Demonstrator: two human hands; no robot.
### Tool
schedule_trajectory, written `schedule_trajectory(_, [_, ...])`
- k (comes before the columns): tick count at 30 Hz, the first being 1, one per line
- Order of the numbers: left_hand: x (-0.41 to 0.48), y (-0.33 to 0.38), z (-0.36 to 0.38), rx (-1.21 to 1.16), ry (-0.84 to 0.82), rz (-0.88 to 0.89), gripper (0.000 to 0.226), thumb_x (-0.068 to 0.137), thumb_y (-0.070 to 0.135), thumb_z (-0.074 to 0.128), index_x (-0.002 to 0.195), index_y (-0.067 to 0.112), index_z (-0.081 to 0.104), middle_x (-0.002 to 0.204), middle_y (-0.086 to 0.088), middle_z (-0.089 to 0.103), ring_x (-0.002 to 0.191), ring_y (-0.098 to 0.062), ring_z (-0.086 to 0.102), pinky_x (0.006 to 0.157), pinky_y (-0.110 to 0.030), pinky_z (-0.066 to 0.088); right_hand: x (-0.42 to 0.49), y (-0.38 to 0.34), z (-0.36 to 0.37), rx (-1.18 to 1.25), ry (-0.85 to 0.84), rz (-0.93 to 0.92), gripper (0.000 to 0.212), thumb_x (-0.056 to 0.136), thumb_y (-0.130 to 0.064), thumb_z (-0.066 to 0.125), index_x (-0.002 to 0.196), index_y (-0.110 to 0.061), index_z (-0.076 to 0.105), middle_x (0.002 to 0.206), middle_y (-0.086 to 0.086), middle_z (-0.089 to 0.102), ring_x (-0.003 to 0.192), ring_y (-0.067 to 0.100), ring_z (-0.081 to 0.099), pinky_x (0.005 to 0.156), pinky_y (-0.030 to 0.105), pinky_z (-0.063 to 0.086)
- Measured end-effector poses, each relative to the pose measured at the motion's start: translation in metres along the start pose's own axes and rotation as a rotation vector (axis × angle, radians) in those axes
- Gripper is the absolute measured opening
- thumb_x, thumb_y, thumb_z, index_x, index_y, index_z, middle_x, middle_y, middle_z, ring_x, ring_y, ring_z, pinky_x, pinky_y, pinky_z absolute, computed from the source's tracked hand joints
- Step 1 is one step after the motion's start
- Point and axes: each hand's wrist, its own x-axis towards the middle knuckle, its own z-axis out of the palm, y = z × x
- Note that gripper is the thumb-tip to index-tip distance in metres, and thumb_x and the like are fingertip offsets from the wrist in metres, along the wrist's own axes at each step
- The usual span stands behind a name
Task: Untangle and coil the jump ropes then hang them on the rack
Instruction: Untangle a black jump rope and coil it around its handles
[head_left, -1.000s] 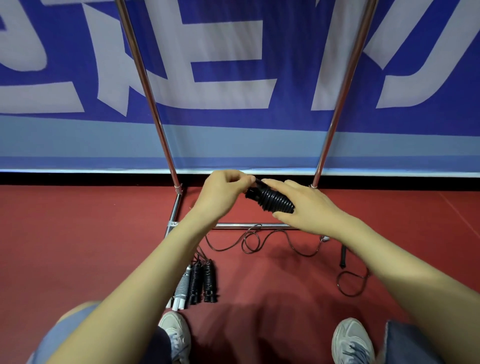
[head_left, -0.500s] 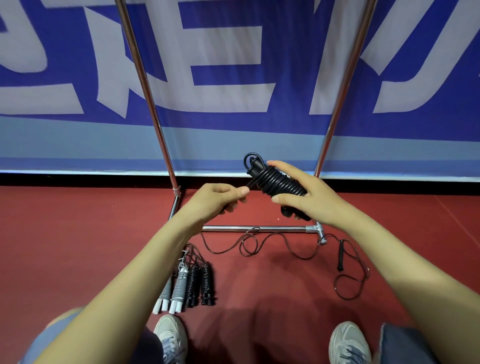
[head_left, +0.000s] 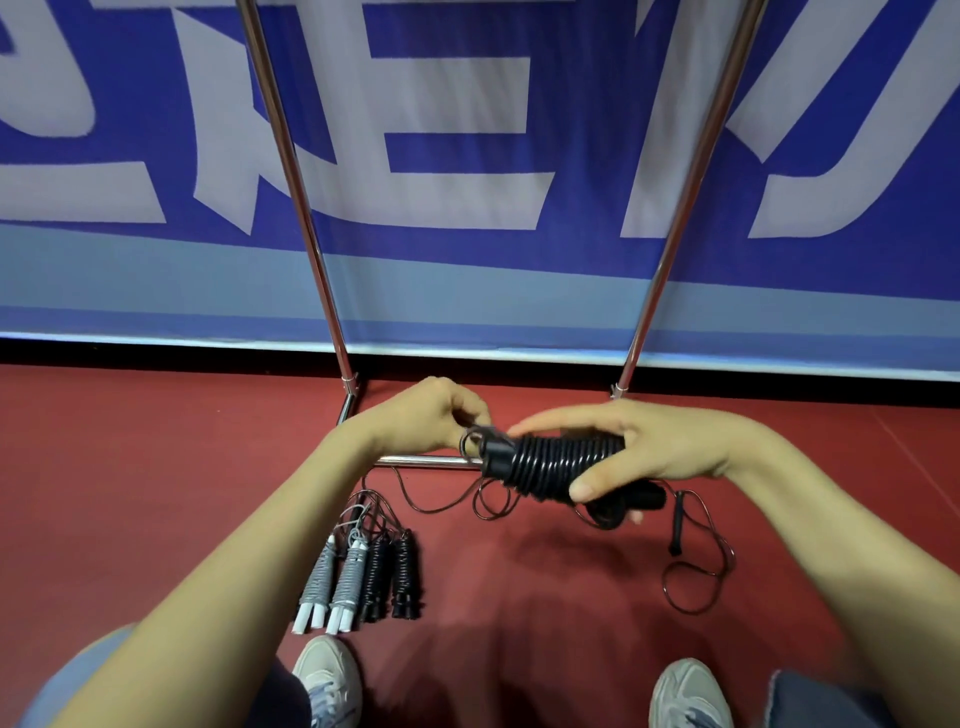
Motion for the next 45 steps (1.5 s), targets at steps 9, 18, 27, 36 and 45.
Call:
schedule_trajectory(9, [0.018,0.022,0.019,0.407,0.131,-0.057,0.018,0.090,0.029,0.063,0.100,0.016,0.070,0.096,0.004,0.056,0.097,-0.019,0.056,0.085,-0.038,0.047,0.032,0.009,0.013,-0.322,0.107,0.310,0.045,0.089,-0.037,0.066,0.127,-0.042,0.042,0.078,0.004,0.069,0.063,0.026,0.069,0.068,0.042,0.060])
schedule_trajectory(18, [0.011,0.035,0.025,0.162,0.410,-0.064,0.031,0.098,0.011,0.049,0.124,0.013,0.064,0.110,-0.001,0.055,0.109,-0.018,0.052,0.083,-0.014,0.030,0.030,0.018,0.003,-0.491,0.542,0.204,0.070,0.084,-0.047,0.067,0.133,-0.030,0.020,0.074,0.000,0.057,0.062,0.017,0.057,0.060,0.030,0.043])
schedule_trajectory(27, [0.005,0.040,0.032,-0.232,0.565,-0.093,0.025,0.091,0.011,0.062,0.113,0.022,0.069,0.084,0.019,0.063,0.072,0.002,0.053,0.071,-0.008,0.040,0.033,0.021,0.001,-0.668,0.701,0.198,0.062,0.091,-0.049,0.048,0.141,-0.064,0.015,0.108,-0.004,0.054,0.098,0.021,0.056,0.090,0.040,0.045])
schedule_trajectory(36, [0.006,0.039,0.035,-0.502,0.546,-0.112,0.010,0.096,0.006,0.054,0.098,0.011,0.062,0.081,0.002,0.069,0.061,-0.002,0.052,0.063,-0.017,0.045,0.035,0.021,0.001,-0.615,0.855,0.084,0.057,0.092,-0.048,0.047,0.140,-0.061,0.019,0.100,-0.008,0.054,0.084,0.020,0.061,0.085,0.042,0.048])
schedule_trajectory(45, [0.005,0.024,0.027,-0.128,0.694,-0.114,0.003,0.084,0.019,0.072,0.087,0.017,0.073,0.080,-0.003,0.065,0.080,-0.014,0.055,0.079,-0.029,0.045,0.031,0.013,0.005,-0.517,0.843,-0.063,0.055,0.091,-0.043,0.055,0.133,-0.066,0.027,0.104,-0.013,0.059,0.079,0.009,0.061,0.084,0.040,0.050])
